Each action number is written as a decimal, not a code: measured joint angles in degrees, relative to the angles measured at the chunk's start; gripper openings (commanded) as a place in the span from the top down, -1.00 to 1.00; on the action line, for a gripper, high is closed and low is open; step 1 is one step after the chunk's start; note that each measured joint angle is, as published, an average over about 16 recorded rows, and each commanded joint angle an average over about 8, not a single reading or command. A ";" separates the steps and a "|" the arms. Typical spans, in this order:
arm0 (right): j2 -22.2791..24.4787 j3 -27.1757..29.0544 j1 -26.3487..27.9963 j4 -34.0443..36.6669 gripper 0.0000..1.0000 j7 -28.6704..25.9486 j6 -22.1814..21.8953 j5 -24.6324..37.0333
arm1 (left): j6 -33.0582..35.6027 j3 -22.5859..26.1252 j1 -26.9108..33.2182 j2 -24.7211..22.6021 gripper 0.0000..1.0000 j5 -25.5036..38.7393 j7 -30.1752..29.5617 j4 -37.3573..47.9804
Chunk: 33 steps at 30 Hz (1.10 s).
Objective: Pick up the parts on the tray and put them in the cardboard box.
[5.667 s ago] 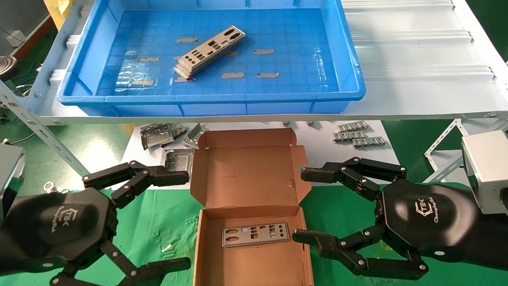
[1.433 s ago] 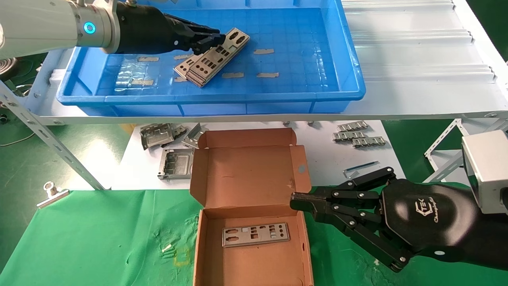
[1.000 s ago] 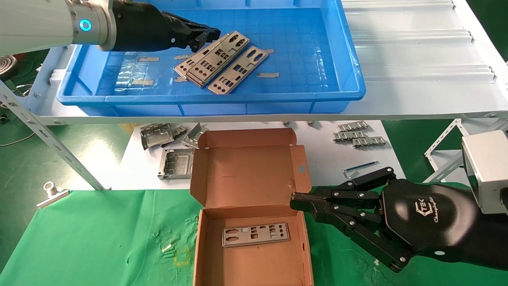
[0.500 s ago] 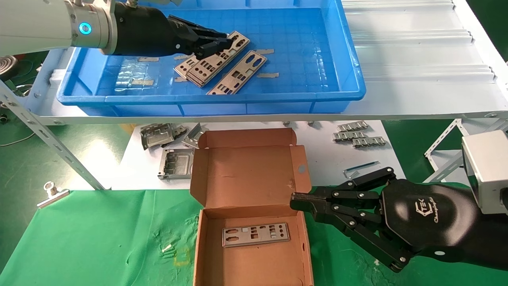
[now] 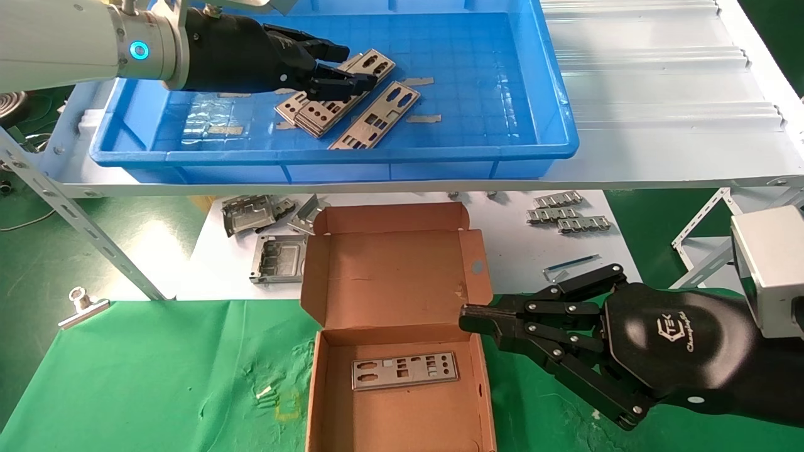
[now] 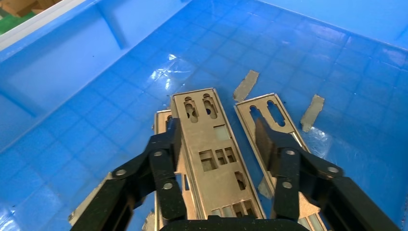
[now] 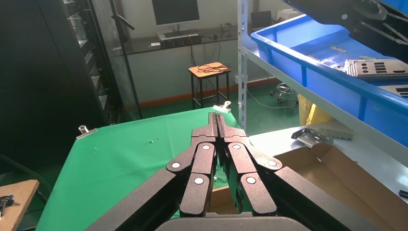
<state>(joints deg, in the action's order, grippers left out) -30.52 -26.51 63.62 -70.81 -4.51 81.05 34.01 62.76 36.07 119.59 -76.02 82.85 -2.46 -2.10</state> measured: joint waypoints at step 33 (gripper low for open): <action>0.00 0.00 0.00 0.00 1.00 0.00 0.00 0.00 | -2.89 0.90 -1.64 -0.84 1.00 0.68 -3.95 -1.04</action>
<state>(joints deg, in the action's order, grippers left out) -30.52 -26.51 63.62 -70.81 -4.51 81.05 34.01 59.87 36.97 117.94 -76.86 83.53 -6.41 -3.14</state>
